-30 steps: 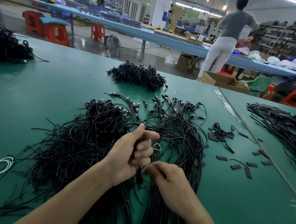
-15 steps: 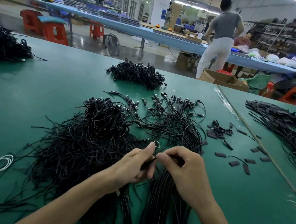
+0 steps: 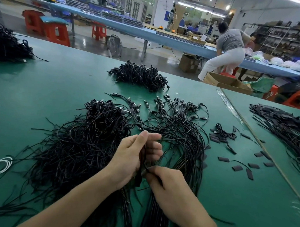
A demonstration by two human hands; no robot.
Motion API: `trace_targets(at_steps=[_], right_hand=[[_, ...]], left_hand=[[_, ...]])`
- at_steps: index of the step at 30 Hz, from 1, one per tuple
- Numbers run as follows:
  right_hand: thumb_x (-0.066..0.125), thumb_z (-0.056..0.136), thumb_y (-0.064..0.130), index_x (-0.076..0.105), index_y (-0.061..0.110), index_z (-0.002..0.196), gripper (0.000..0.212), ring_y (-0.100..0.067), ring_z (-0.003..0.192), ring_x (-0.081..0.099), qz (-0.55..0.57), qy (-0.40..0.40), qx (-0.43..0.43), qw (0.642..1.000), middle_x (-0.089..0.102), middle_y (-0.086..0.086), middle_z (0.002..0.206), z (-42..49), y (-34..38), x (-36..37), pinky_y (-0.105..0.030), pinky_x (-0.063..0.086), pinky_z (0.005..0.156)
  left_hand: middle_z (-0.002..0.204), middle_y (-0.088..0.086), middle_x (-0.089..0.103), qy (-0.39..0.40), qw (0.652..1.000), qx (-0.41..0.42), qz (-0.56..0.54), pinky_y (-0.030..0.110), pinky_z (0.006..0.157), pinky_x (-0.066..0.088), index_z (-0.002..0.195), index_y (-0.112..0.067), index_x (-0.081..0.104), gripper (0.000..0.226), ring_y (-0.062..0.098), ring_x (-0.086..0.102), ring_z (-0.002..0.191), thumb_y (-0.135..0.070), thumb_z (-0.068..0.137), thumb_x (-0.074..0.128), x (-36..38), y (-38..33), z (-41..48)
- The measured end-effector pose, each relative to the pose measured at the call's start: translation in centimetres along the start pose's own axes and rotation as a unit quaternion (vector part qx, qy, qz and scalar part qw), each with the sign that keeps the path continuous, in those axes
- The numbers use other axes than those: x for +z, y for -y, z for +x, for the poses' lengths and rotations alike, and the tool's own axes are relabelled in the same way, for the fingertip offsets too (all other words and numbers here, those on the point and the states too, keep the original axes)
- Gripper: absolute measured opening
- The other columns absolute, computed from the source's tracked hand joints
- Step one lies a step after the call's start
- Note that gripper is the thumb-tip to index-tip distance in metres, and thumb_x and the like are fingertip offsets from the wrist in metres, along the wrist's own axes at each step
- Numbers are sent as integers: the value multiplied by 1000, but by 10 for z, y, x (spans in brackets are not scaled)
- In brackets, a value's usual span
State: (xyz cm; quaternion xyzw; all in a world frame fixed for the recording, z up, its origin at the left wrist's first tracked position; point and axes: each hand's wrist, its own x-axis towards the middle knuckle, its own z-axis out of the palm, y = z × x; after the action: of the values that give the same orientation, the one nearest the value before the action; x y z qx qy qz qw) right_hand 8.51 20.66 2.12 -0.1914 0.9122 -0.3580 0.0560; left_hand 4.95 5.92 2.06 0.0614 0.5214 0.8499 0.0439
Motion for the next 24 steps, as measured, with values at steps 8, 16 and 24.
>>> trace_targets(at_steps=[8,16,24], right_hand=[[68,93,31,69,33,81,12,-5,85,61,39,-133,-63,988,63,17,83,4,2,-23,-13,44,74],[61,90,42,71,32,78,18,-1,54,49,184,-197,-23,963,65,7,65,11,1,-16,-14,38,54],[50,104,25,59,33,73,33,-5,50,36,86,-29,-3,996,51,15,58,5,8,3,-18,30,47]], left_hand=[[59,-5,64,131,943,-22,306,21,51,46,67,-19,67,51,8,59,52,-47,98,37,-9,6,-11],[45,-9,35,176,969,-164,57,15,34,24,59,-21,51,50,4,32,34,-51,98,43,-8,-15,-13],[86,11,73,61,989,-46,-130,20,63,57,94,-4,79,41,17,72,75,-33,94,49,-5,-18,-5]])
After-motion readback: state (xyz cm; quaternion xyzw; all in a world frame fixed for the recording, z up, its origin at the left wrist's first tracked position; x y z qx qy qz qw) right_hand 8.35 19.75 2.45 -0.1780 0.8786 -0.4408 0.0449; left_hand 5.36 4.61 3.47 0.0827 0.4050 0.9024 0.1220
